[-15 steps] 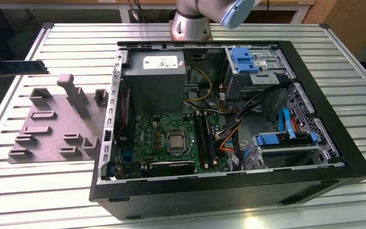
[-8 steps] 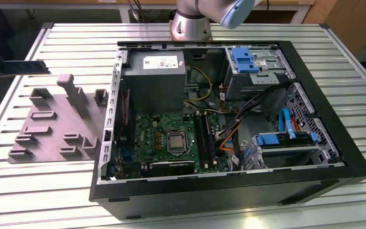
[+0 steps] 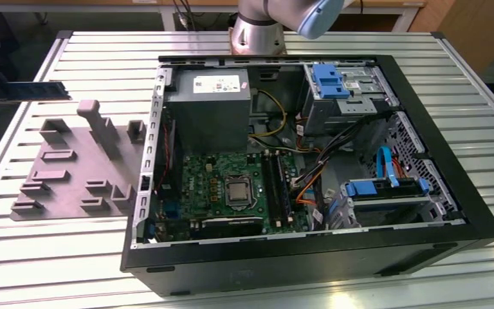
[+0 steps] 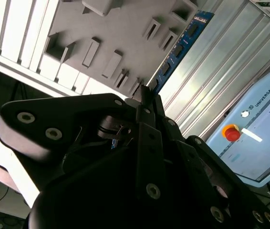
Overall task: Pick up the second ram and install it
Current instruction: 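Pick up the second ram and move it above second insertion slot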
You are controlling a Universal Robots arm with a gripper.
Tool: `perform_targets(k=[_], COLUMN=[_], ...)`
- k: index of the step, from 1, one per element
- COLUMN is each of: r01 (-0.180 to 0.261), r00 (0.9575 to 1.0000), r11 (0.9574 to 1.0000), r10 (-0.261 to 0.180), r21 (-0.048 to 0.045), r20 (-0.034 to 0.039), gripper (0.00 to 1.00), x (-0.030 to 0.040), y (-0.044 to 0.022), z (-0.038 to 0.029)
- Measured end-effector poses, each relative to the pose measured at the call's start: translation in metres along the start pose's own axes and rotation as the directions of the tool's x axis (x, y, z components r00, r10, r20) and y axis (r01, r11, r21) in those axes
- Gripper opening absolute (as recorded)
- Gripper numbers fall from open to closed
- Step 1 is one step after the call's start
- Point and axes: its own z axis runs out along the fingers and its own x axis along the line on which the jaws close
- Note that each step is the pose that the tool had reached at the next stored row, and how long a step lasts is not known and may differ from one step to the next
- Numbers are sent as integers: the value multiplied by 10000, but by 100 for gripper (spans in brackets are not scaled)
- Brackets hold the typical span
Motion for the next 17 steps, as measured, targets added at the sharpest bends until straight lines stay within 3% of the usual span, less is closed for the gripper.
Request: perform_targets(k=[17], r01=[-1], r00=[10000], r11=[10000], r10=[1], r21=[0], r20=[1], gripper=[14], x=[-1], y=[-91], z=[-1])
